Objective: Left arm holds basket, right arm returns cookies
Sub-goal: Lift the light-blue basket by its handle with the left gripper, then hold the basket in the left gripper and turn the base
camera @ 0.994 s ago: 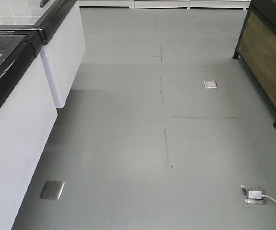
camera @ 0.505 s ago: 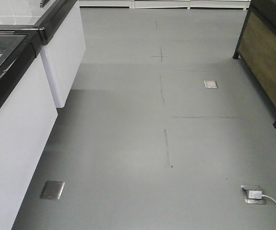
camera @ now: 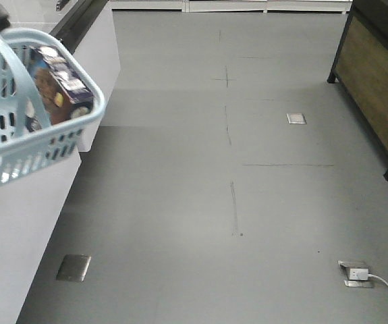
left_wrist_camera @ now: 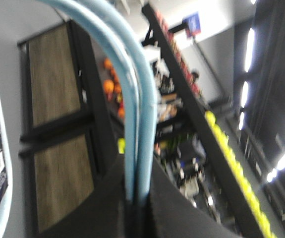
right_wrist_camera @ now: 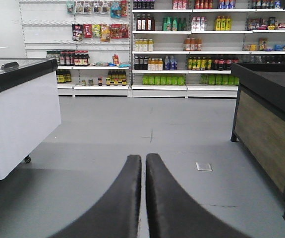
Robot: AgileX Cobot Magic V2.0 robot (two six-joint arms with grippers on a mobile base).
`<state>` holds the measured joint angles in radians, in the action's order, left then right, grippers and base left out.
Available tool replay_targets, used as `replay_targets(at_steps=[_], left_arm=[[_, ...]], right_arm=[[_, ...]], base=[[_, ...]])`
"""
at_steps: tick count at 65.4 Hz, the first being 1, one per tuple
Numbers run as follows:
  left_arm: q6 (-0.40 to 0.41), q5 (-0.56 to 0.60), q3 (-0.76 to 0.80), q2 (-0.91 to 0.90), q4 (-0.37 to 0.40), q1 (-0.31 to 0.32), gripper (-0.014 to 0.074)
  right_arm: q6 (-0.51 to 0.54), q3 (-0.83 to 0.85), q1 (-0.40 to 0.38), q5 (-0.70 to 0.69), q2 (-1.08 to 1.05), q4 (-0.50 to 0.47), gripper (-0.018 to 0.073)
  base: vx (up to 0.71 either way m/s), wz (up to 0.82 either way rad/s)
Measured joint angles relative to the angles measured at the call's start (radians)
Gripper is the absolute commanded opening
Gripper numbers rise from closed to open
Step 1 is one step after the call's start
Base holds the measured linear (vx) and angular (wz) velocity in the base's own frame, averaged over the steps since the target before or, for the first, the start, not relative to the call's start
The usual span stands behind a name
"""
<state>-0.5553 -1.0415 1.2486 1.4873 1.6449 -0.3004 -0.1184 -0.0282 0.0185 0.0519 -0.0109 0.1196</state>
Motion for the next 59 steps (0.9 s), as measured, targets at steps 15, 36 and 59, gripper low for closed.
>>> replay_targets(at_steps=[15, 36, 59], left_arm=[[-0.157, 0.064, -0.238, -0.026, 0.000, 0.243, -0.0006], [-0.297, 0.106, -0.395, 0.022, 0.004, 0.500, -0.0006], [-0.341, 0.122, -0.425, 0.099, 0.014, 0.739, -0.0004]], right_arm=[[0.000, 0.000, 0.000, 0.000, 0.000, 0.000, -0.0006], [0.000, 0.000, 0.000, 0.000, 0.000, 0.000, -0.0006], [0.000, 0.000, 0.000, 0.000, 0.000, 0.000, -0.0006]], base=[[0.00, 0.00], [0.00, 0.00], [0.00, 0.00]])
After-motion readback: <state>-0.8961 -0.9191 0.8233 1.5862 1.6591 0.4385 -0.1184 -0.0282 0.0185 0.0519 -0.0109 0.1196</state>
